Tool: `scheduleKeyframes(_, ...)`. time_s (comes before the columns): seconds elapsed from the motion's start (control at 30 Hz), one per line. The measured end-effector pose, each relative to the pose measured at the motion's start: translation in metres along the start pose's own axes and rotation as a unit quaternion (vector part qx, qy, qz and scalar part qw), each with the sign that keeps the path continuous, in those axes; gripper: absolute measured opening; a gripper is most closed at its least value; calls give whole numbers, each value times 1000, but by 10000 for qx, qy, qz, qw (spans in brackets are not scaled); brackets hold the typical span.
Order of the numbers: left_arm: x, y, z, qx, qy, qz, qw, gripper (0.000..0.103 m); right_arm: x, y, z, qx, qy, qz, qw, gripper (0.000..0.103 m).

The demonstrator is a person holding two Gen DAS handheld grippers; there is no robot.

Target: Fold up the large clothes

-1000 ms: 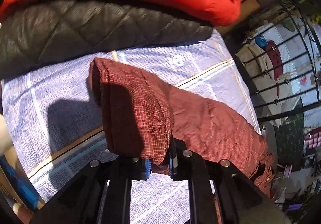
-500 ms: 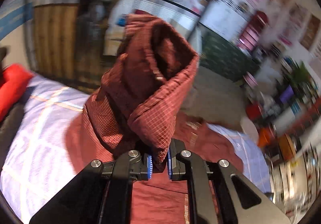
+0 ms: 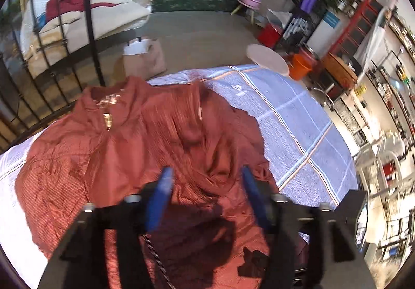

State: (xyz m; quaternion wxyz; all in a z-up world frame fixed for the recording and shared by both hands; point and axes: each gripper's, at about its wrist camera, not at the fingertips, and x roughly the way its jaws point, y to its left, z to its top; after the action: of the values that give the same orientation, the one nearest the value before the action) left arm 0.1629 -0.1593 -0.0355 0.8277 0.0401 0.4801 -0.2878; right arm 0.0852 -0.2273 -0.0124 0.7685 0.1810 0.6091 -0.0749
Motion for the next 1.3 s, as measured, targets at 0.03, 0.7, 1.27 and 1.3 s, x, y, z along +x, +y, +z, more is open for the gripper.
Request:
scheduleKeyframes(0.03,-2,0,-4,-45,17,-35,10000,76,1,-2,1,27,5,7,10000,98)
scheduleKeyframes(0.7,-83,173,-142,-2584,144,981,9609,87,-19,119,84,-1758,-853,177,9806,98)
scheduleKeyframes(1.27,20,211,-79,-1549,1315,1429,9687,91,78,126,116,-2615,261,-567,9632,98)
scheduleKeyframes(1.3,26,214,-79,-1591,1396,1399,9673,93,80,125,118,-2610,271,-540,9635,98)
